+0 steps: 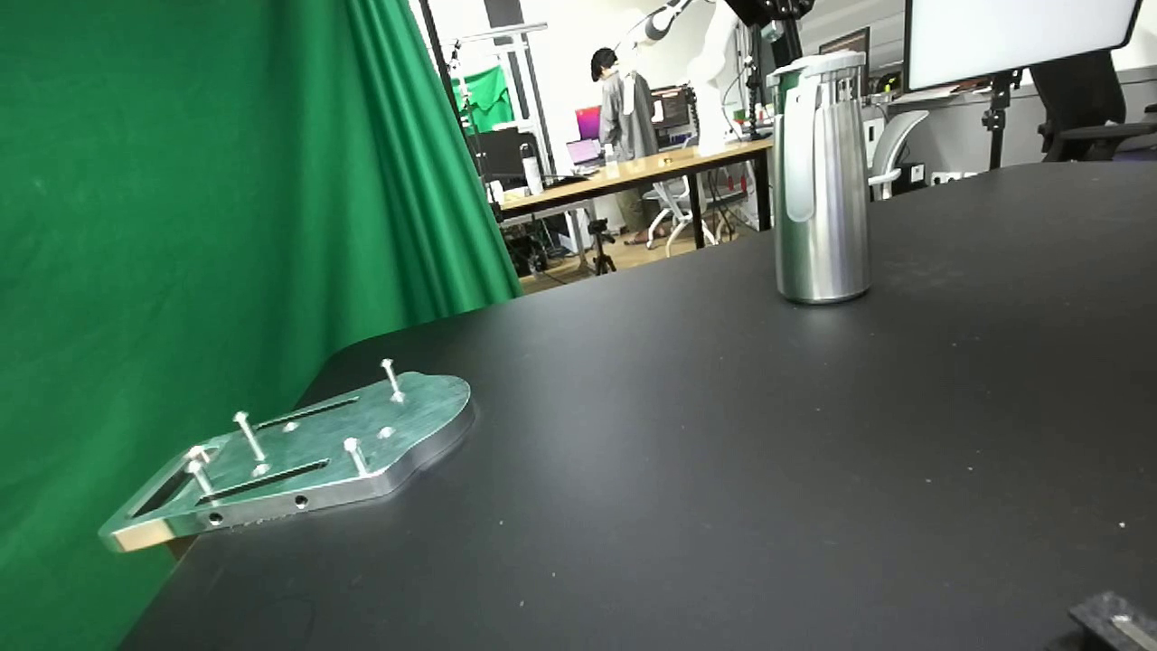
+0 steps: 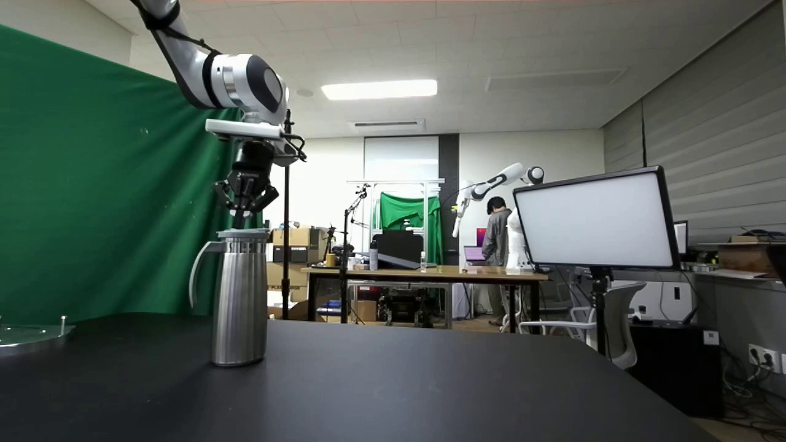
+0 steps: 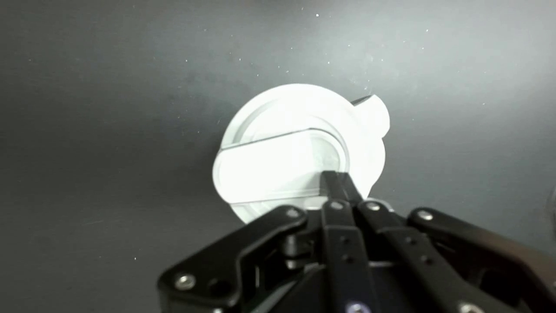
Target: Press the button atop the thermos
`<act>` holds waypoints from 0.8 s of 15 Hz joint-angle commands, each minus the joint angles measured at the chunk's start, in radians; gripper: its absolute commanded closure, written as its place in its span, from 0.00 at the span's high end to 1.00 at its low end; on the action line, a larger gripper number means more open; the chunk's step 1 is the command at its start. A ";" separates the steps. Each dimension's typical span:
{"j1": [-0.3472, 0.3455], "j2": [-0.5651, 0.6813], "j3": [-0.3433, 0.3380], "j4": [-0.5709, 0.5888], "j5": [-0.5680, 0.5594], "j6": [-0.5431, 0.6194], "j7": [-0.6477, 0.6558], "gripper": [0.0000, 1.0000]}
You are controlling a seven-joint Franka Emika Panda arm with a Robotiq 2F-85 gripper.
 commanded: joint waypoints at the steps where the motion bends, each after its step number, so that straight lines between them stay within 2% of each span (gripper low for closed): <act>1: 0.003 0.039 -0.007 -0.009 0.000 -0.001 0.042 0.00; 8: -0.002 0.038 -0.008 -0.035 0.013 0.019 0.059 0.00; 12: -0.004 0.014 -0.015 -0.094 0.026 0.085 0.084 0.00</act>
